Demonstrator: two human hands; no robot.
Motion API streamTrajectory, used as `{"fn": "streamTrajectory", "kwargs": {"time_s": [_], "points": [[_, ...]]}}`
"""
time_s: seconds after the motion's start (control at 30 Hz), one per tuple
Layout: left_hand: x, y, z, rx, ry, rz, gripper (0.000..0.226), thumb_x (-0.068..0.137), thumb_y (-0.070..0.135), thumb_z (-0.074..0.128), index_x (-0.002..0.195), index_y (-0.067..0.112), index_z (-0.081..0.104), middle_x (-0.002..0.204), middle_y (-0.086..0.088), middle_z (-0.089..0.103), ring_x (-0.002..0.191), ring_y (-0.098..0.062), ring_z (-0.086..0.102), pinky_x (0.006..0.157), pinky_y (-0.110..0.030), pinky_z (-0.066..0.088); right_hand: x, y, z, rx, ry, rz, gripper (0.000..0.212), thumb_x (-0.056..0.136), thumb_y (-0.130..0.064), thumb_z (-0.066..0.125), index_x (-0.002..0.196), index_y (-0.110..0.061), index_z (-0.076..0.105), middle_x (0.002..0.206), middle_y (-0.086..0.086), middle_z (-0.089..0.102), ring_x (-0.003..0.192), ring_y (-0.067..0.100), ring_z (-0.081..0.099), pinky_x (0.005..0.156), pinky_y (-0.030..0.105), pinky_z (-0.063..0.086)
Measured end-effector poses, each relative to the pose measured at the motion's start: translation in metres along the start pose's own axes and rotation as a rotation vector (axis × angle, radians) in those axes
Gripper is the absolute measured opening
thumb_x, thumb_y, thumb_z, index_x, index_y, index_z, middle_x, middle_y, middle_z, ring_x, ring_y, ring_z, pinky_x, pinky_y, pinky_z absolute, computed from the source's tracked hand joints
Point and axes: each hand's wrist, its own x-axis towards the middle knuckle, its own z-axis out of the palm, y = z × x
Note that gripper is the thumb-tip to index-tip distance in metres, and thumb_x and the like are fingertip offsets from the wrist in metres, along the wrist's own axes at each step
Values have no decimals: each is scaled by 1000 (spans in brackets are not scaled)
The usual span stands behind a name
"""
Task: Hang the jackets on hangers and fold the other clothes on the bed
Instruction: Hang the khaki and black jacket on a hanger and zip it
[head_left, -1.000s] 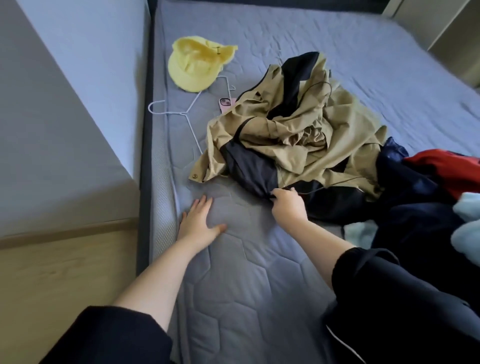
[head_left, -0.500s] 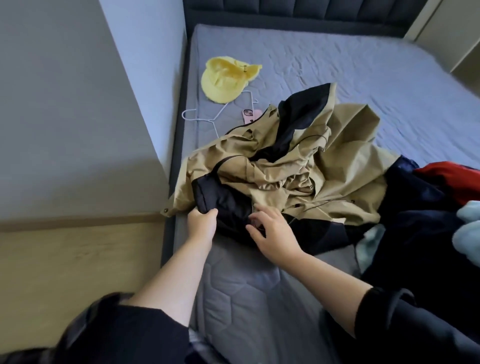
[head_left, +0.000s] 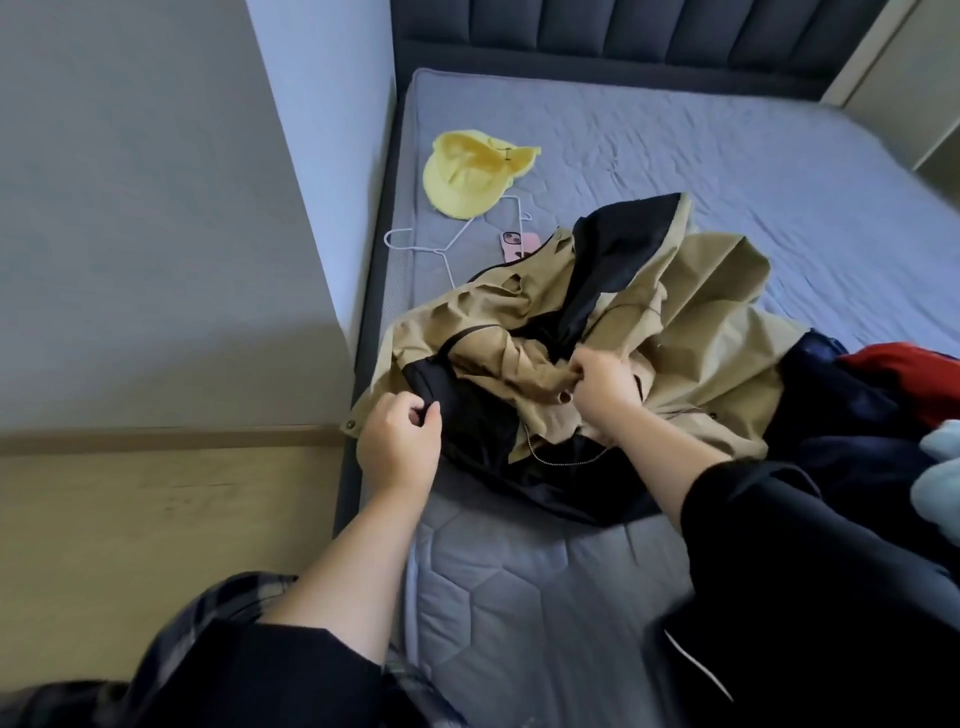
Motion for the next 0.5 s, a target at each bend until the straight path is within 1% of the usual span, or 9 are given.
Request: {"fn": "streamTrajectory", "kwargs": {"time_s": [0.03, 0.07, 0.1, 0.17, 0.27, 0.33, 0.4, 0.43, 0.5], "points": [[3, 0, -1, -10, 60, 90, 12, 77, 10, 74, 75, 7, 62, 75, -4, 58, 75, -29, 55, 59, -30, 38, -12, 0, 7, 63, -37, -13, 23, 75, 1, 46, 86, -16, 57, 95, 8, 59, 98, 29, 48, 78, 32, 37], [8, -2, -1, -10, 99, 150, 14, 75, 8, 75, 85, 4, 65, 86, -9, 61, 85, -32, 56, 67, -35, 44, -24, 0, 12, 94, -84, -41, 26, 75, 2, 45, 90, -15, 58, 93, 9, 60, 91, 26, 47, 71, 30, 34], [12, -4, 0, -1, 101, 180, 24, 75, 9, 75, 97, 3, 66, 99, -13, 61, 95, -35, 55, 76, -40, 47, -35, 0, 16, 114, -135, -80, 28, 75, 3, 44, 91, -16, 58, 89, 6, 60, 86, 25, 48, 68, 29, 33], [17, -8, 3, 33, 10, 183, 43, 80, 17, 73, 118, 2, 60, 123, -18, 56, 116, -38, 48, 95, -48, 44, -49, 0, 15, 162, -197, -134, 26, 73, 1, 45, 83, -21, 56, 79, -1, 58, 82, 25, 54, 65, 29, 37], [14, -13, 8, 180, -178, 219, 61, 84, 31, 68, 137, 8, 48, 144, -16, 41, 133, -37, 34, 107, -54, 30, -53, -3, 2, 185, -225, -149, 21, 75, -4, 50, 74, -25, 53, 75, -1, 60, 79, 24, 57, 66, 32, 47], [11, -14, 8, 304, -242, 206, 72, 82, 39, 67, 144, 15, 39, 149, -10, 35, 138, -34, 27, 110, -57, 21, -54, -7, -6, 168, -268, -179, 22, 79, -6, 50, 68, -25, 51, 71, -4, 58, 76, 21, 56, 66, 32, 46], [12, -13, 4, 365, -237, 191, 78, 79, 39, 70, 145, 17, 36, 149, -11, 34, 138, -35, 25, 110, -62, 14, -57, -13, -9, 98, -333, -209, 23, 81, -9, 47, 62, -22, 48, 64, -5, 53, 71, 21, 54, 64, 32, 44], [13, -12, 1, 342, -195, 224, 77, 76, 34, 73, 142, 13, 41, 145, -15, 38, 135, -37, 30, 109, -64, 16, -59, -16, -10, 52, -370, -224, 22, 81, -9, 45, 61, -19, 46, 63, -3, 51, 71, 23, 53, 63, 34, 43], [15, -8, -3, 218, -14, 370, 64, 67, 21, 81, 125, 4, 57, 128, -22, 51, 121, -41, 46, 102, -65, 32, -63, -20, -8, -19, -418, -235, 23, 81, -9, 43, 60, -15, 43, 62, 1, 48, 73, 26, 50, 60, 35, 39]]}}
